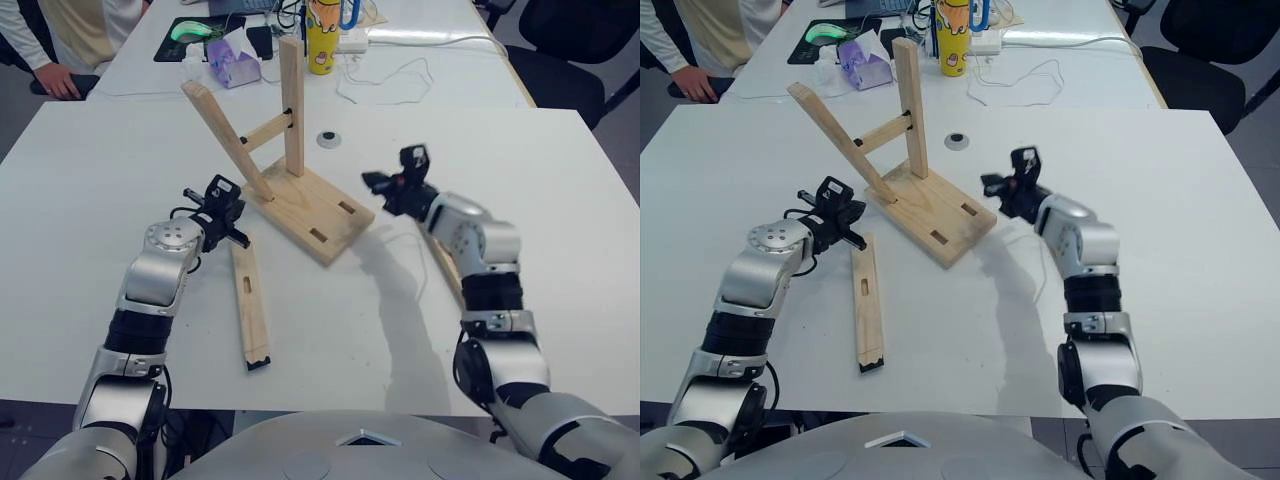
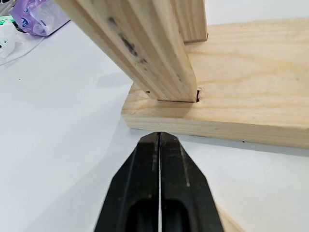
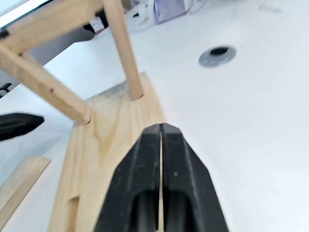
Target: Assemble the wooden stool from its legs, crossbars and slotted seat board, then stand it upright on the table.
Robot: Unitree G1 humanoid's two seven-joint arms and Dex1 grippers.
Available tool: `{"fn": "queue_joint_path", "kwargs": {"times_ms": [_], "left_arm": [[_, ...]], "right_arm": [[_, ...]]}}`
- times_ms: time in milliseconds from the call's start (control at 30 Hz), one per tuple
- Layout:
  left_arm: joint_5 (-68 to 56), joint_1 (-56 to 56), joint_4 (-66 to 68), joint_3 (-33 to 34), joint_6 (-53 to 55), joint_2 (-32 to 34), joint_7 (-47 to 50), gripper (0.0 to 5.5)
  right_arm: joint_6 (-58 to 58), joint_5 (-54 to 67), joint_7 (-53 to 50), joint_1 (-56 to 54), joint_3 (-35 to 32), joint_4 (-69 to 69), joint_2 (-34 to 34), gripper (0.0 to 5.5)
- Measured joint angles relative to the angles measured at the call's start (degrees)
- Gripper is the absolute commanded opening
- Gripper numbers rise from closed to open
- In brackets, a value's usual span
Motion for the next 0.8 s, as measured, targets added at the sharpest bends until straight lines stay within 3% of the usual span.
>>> {"fn": "queue_joint_path", "kwargs": {"times_ms": [67, 200, 400, 800], "left_arm": [[0.5, -0.9, 0.6, -1.2, -0.2, 0.0, -0.7, 0.00], [1.3, -5.2, 3.3, -3.6, -1.7, -0.7, -2.0, 0.00], [1.8, -8.6, 7.2, -5.4, -2.9, -2.5, -2.8, 0.00], [5.6, -23.1, 33.9, -7.5, -18.6, -10.7, -1.2, 0.00]], "right_arm": [[-1.7, -2.5, -1.3, -0.9, 0.4, 2.0, -1.9, 0.02], [-5.4, -12.8, -3.9, -0.4, 9.0, 10.6, -3.8, 0.02], [-12.4, -20.3, -4.6, 0.0, 17.3, 16.0, -1.3, 0.02], [-10.2, -21.3, 2.6, 2.0, 20.8, 9.5, -1.0, 0.02]]}}
